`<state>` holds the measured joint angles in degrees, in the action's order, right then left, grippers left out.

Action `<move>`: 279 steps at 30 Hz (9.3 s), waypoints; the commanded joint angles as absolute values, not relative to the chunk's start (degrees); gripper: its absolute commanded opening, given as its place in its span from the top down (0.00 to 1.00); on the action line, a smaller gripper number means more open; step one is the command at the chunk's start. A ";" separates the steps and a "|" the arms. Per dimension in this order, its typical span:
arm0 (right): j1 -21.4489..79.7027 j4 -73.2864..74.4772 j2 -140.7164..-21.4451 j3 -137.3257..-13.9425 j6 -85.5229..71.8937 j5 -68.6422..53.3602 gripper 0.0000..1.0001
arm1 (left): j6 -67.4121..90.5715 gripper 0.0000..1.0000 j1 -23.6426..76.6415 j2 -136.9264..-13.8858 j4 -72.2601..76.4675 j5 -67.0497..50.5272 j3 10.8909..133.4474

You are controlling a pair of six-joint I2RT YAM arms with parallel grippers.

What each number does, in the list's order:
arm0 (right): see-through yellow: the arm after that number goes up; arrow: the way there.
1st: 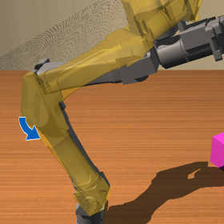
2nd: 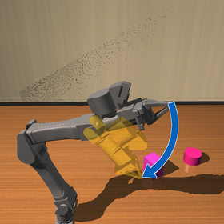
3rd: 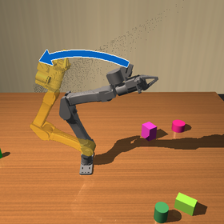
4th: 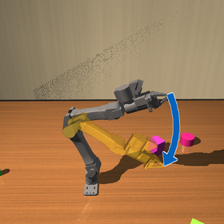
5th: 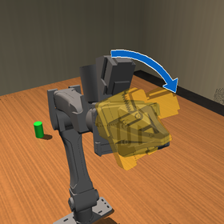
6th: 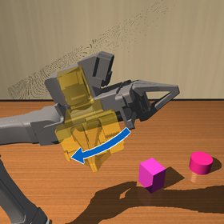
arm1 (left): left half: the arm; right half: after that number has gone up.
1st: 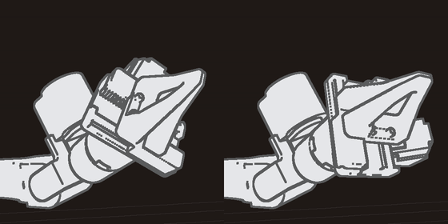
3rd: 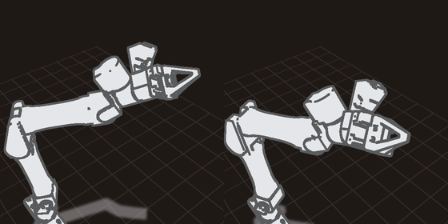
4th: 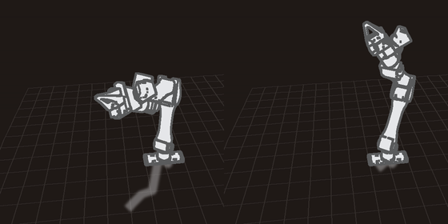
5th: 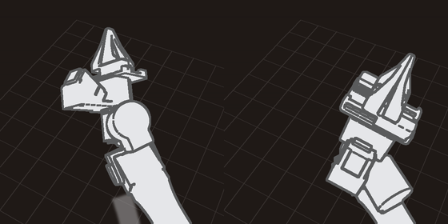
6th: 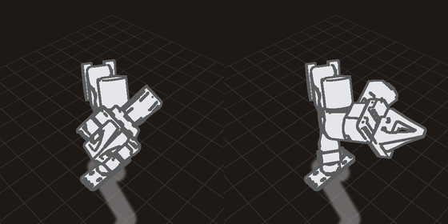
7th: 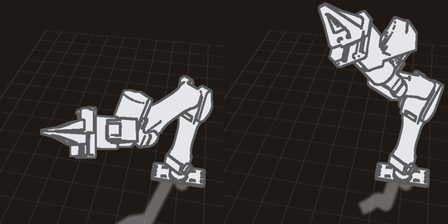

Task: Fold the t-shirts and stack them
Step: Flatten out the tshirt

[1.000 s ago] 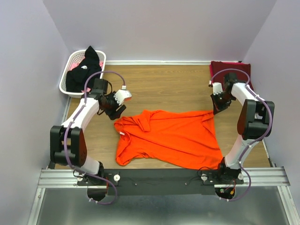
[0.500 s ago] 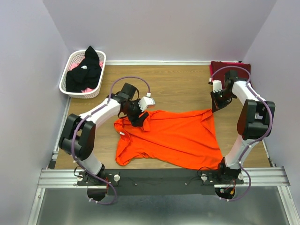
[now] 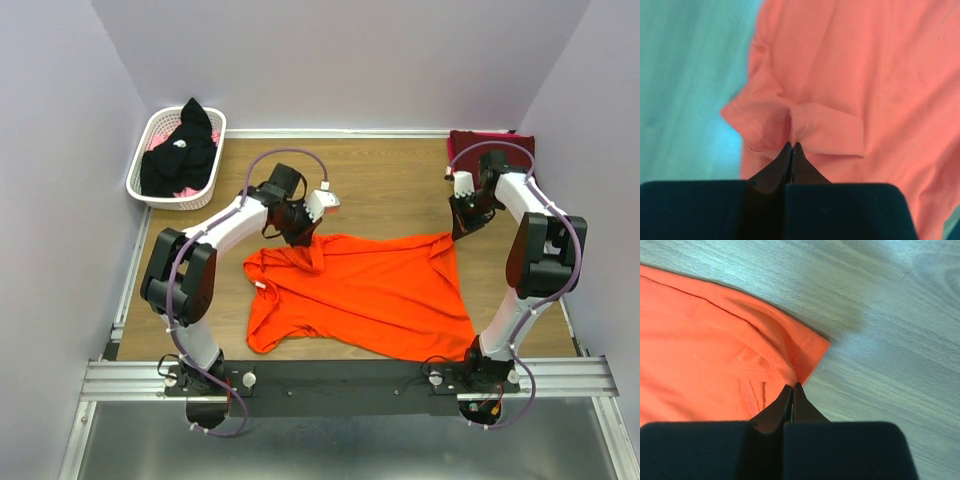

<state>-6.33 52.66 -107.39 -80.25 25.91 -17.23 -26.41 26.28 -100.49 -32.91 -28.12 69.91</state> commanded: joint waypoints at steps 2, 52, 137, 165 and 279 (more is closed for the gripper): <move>-6.50 53.79 -105.47 -79.98 26.98 -17.31 0.99 | -37.07 1.00 22.51 -97.29 -37.44 -25.93 78.38; -6.50 54.40 -109.42 -82.26 25.31 -18.10 1.00 | -33.22 0.31 17.05 -105.29 -25.84 -25.84 70.31; -5.01 54.58 -111.71 -73.40 27.41 -14.77 0.74 | -32.87 0.78 12.66 -87.37 -32.25 -13.62 46.76; -2.56 58.98 -117.68 -92.56 20.57 -27.60 0.58 | -26.98 0.40 11.34 -111.26 -36.83 -20.39 91.93; -4.22 48.94 -103.72 -78.16 34.07 -34.19 0.85 | -18.81 1.00 3.43 -123.66 -27.69 -17.58 91.93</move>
